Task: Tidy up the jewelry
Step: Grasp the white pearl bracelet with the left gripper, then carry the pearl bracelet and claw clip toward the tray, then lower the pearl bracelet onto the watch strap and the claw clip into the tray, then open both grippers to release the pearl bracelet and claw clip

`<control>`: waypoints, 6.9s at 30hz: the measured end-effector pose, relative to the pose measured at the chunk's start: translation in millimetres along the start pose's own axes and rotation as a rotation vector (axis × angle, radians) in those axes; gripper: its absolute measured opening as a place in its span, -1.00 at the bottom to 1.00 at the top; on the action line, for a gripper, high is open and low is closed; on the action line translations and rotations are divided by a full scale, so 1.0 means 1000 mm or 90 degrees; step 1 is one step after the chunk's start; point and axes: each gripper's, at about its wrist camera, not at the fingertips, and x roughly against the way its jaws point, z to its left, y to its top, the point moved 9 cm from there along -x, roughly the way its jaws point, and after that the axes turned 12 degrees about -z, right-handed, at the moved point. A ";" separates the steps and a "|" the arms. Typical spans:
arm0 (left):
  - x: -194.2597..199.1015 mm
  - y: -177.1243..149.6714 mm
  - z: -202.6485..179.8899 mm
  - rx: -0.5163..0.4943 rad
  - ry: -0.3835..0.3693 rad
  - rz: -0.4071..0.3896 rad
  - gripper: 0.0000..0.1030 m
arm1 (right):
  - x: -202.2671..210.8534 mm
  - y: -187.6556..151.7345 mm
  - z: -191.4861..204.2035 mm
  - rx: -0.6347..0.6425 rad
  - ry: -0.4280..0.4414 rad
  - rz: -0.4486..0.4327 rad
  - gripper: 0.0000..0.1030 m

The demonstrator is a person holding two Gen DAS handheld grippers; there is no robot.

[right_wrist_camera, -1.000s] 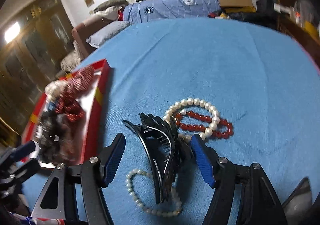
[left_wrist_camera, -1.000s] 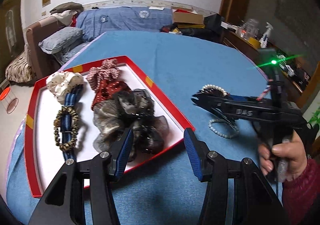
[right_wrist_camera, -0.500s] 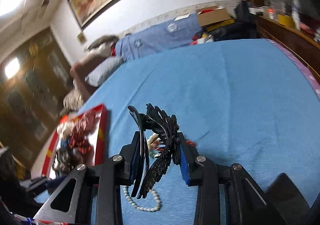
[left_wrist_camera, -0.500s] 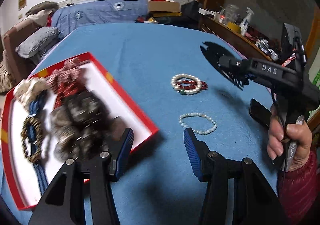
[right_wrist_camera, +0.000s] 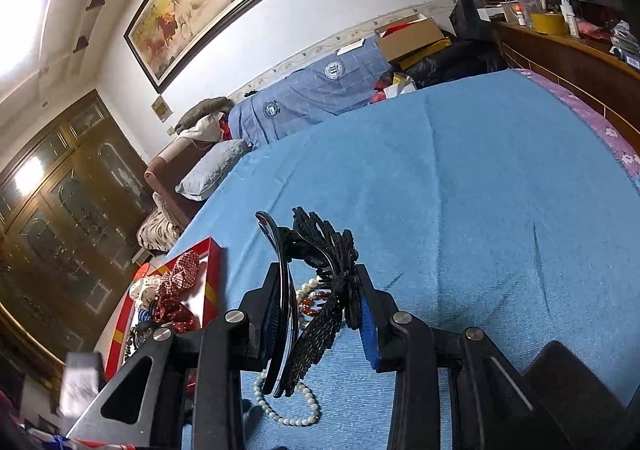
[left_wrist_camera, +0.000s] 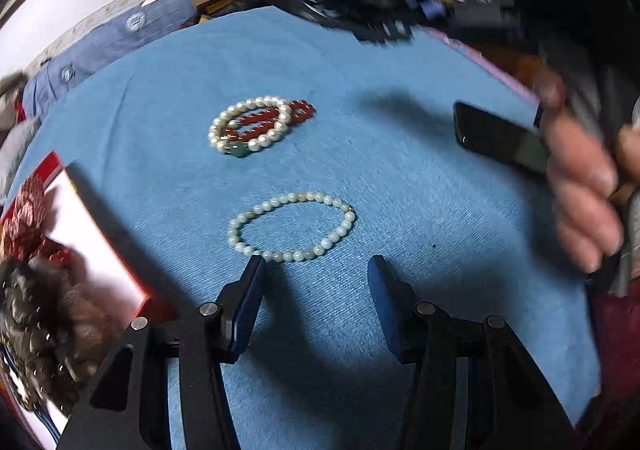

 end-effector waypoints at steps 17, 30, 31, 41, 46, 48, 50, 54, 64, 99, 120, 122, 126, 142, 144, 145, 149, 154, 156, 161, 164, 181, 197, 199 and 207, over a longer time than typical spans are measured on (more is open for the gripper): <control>-0.003 0.023 0.041 0.106 0.040 -0.086 -0.92 | 0.006 0.009 0.000 -0.017 0.011 -0.024 -0.28; 0.036 0.054 0.054 0.153 0.024 -0.203 -0.91 | 0.008 0.012 0.001 -0.020 0.017 -0.031 -0.28; 0.039 0.056 0.054 0.156 0.026 -0.208 -0.91 | 0.008 0.011 0.001 -0.019 0.016 -0.031 -0.28; 0.057 0.060 0.061 0.172 0.043 -0.231 -0.91 | 0.005 0.006 0.014 0.005 0.029 -0.020 -0.28; 0.060 0.058 0.060 0.165 0.061 -0.236 -0.91 | 0.001 0.002 0.019 0.013 0.033 -0.009 -0.28; 0.061 0.057 0.060 0.160 0.069 -0.237 -0.91 | 0.001 0.000 0.022 0.020 0.034 -0.009 -0.28; 0.062 0.057 0.061 0.153 0.091 -0.242 -0.91 | 0.001 -0.002 0.027 0.027 0.038 -0.009 -0.28; 0.064 0.058 0.070 0.147 0.135 -0.252 -0.91 | 0.001 -0.005 0.035 0.045 0.040 -0.009 -0.28; 0.066 0.059 0.080 0.139 0.166 -0.260 -0.91 | -0.004 -0.014 0.049 0.077 0.051 -0.001 -0.28; 0.161 0.057 0.139 0.217 0.212 -0.355 -0.90 | -0.026 -0.040 0.105 0.060 0.099 0.013 -0.27; 0.203 -0.032 0.238 0.325 0.320 -0.322 -0.90 | -0.066 -0.088 0.196 0.115 0.160 0.077 -0.27; 0.202 -0.038 0.242 0.331 0.321 -0.314 -0.90 | -0.070 -0.093 0.205 0.124 0.165 0.085 -0.26; 0.195 -0.048 0.246 0.342 0.322 -0.296 -0.90 | -0.079 -0.104 0.218 0.147 0.171 0.098 -0.26; 0.163 -0.074 0.260 0.382 0.338 -0.219 -0.90 | -0.107 -0.132 0.224 0.199 0.142 0.140 -0.26; 0.161 -0.075 0.262 0.385 0.340 -0.214 -0.90 | -0.108 -0.134 0.224 0.204 0.138 0.144 -0.26; 0.160 -0.076 0.263 0.386 0.342 -0.210 -0.90 | -0.110 -0.135 0.224 0.207 0.136 0.145 -0.26; 0.154 -0.078 0.266 0.393 0.348 -0.191 -0.90 | -0.114 -0.138 0.228 0.218 0.130 0.148 -0.26; 0.150 -0.080 0.269 0.398 0.357 -0.175 -0.90 | -0.120 -0.139 0.227 0.220 0.122 0.152 -0.26; 0.147 -0.081 0.271 0.402 0.358 -0.168 -0.90 | -0.122 -0.140 0.226 0.218 0.119 0.155 -0.26; 0.144 -0.081 0.273 0.408 0.362 -0.161 -0.90 | -0.128 -0.142 0.228 0.220 0.113 0.157 -0.26; 0.141 -0.082 0.275 0.409 0.364 -0.152 -0.90 | -0.131 -0.144 0.228 0.219 0.109 0.161 -0.26; 0.132 -0.084 0.281 0.423 0.364 -0.145 -0.90 | -0.147 -0.146 0.225 0.228 0.084 0.168 -0.26; 0.132 -0.084 0.281 0.424 0.365 -0.146 -0.90 | -0.149 -0.149 0.226 0.233 0.085 0.173 -0.25; 0.132 -0.084 0.282 0.423 0.365 -0.146 -0.90 | -0.148 -0.148 0.226 0.231 0.088 0.172 -0.24; 0.132 -0.084 0.281 0.420 0.363 -0.144 -0.89 | -0.138 -0.141 0.226 0.211 0.113 0.170 -0.13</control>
